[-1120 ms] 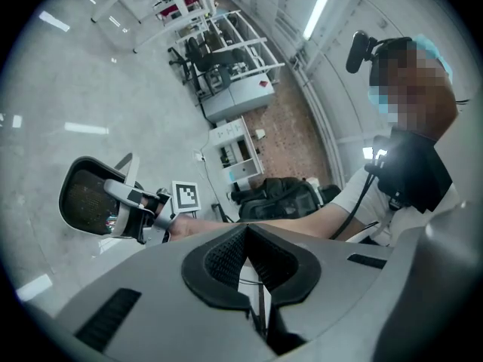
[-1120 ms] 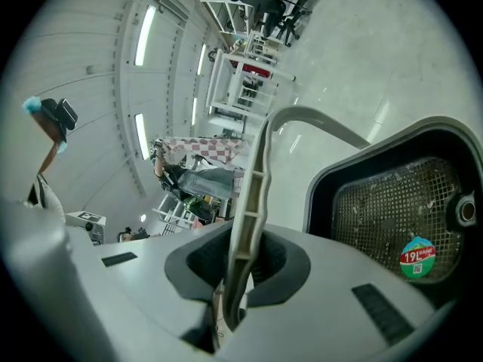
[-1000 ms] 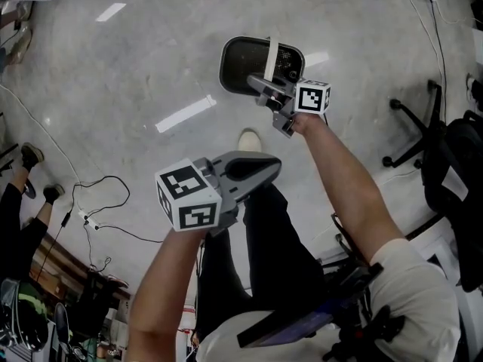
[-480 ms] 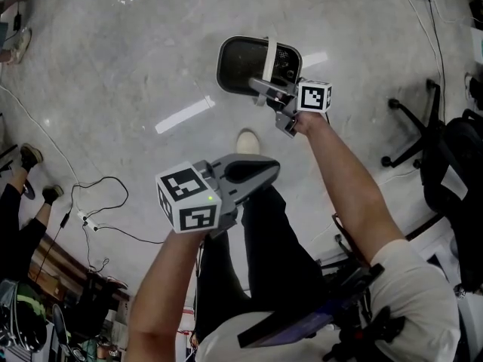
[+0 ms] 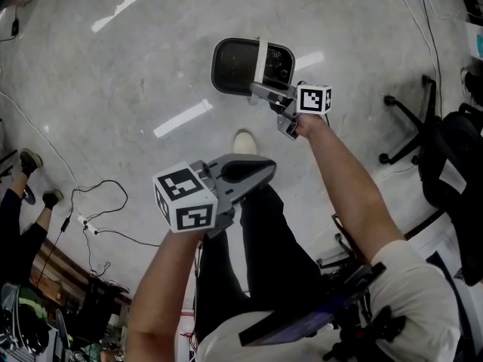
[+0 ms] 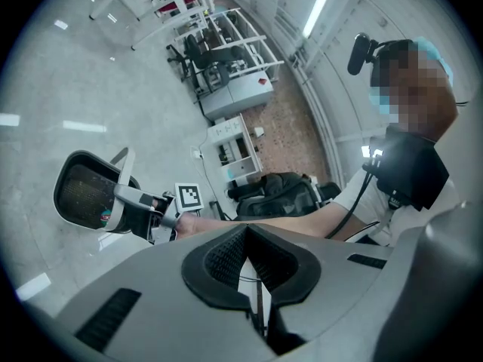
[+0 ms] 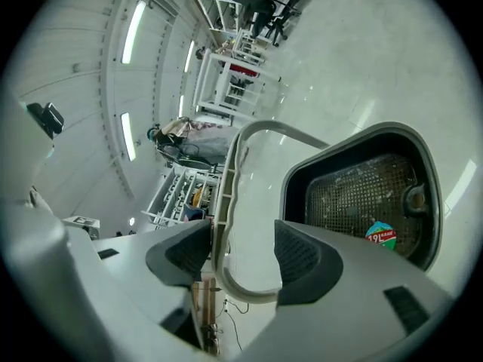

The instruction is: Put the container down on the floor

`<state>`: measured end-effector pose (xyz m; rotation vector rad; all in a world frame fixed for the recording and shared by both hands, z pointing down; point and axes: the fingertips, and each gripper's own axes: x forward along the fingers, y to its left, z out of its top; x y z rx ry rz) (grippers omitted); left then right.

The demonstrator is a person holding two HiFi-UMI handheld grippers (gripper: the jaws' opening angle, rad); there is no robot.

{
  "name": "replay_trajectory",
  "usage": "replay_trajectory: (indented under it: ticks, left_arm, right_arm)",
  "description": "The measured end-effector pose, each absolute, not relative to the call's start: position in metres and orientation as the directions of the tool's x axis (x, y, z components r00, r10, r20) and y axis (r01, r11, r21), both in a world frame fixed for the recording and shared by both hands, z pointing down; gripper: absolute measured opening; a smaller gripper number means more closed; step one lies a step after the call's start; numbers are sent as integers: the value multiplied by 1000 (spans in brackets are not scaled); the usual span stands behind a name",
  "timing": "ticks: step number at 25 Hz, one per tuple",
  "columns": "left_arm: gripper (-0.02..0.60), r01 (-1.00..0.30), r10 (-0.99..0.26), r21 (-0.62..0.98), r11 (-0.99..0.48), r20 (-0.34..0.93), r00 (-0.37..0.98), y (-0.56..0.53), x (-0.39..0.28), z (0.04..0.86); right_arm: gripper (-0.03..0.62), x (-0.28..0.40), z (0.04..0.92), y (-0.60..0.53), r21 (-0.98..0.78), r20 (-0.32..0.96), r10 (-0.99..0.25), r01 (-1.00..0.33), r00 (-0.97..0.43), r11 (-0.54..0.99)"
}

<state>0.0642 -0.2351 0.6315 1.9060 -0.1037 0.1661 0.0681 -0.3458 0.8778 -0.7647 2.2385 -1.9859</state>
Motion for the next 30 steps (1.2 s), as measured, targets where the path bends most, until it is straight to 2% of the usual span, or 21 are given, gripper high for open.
replay_trajectory:
  ticks: [10,21,22,25,26,30]
  left_arm:
    - [9,-145,24,931,-334,163,986,-220,70,622]
    - [9,-119,52,920,-375,149,987,-186,57,562]
    - [9,-113,57,918,-379,145,988,-179,54,554]
    - [9,-89,73,913,-399,128,989,-156,47,525]
    - [9,-78,77,912,-403,118,990,-146,44,514]
    - [9,-38,89,907,-420,83,993,-106,22,465]
  right_arm:
    - [224,73,856,-340,-939,275,-407,-333,-871,79]
    - [223,109,808,-287,-877,425,-414,-480,-805,32]
    - [208,109,798,-277,-872,432,-415,-488,-801,33]
    - [71,110,755,-248,-857,445,-434,-513,-784,48]
    - [44,109,738,-238,-855,443,-444,-516,-779,51]
    - [18,87,658,-194,-856,403,-473,-505,-784,108]
